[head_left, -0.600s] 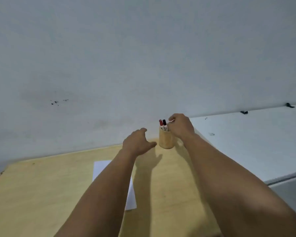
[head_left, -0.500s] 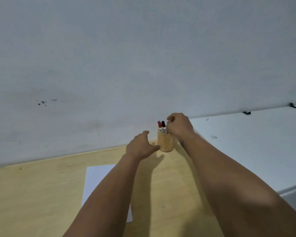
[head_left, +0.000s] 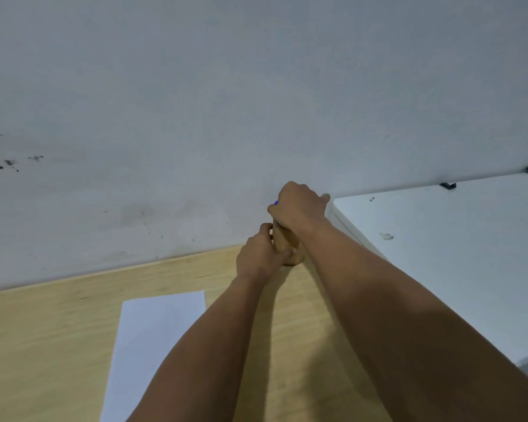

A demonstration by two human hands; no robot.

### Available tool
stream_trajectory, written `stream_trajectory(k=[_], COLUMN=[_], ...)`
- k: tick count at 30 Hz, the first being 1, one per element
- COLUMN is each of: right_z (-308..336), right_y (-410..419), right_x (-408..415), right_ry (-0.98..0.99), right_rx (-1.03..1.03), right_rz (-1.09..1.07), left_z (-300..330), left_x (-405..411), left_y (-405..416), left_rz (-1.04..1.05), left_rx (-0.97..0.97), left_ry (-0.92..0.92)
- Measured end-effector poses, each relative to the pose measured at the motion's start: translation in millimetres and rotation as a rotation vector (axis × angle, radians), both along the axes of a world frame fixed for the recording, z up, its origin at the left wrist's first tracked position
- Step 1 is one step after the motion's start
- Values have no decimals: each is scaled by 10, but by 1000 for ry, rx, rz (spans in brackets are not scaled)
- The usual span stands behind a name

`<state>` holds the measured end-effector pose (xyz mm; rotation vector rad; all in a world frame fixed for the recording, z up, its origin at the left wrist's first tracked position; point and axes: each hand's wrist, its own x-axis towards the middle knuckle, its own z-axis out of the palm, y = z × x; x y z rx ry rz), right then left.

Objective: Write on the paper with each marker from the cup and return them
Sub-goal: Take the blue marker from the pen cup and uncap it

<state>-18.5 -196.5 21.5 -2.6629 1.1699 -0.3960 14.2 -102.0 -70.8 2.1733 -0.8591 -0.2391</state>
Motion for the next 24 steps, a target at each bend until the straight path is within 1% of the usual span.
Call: stream_trajectory(k=[3, 8, 11, 13, 16, 19, 24], right_z=[101, 558, 801, 875, 867, 703, 179], right_y=[-14, 51, 144, 247, 531, 898, 1513], right_x=[-47, -227, -346, -402, -465, -484, -528], right_ry=[-83, -348, -497, -586, -690, -746, -545], right_rx=[-38, -123, -85, -41, 70, 305, 599], right_rz=[-15, 27, 110, 177, 283, 360, 394], left_z=[30, 81, 193, 308, 521, 677, 743], left_x=[-15, -80, -133, -126, -63, 19, 66], left_y=[-6, 53, 218, 414, 817, 1325, 2159], left_rz=[-13, -45, -69, -49, 23, 107, 236], left_rx=[3, -2, 33, 46, 39, 36, 1], left_ry=[4, 33, 16, -15, -73, -115, -98])
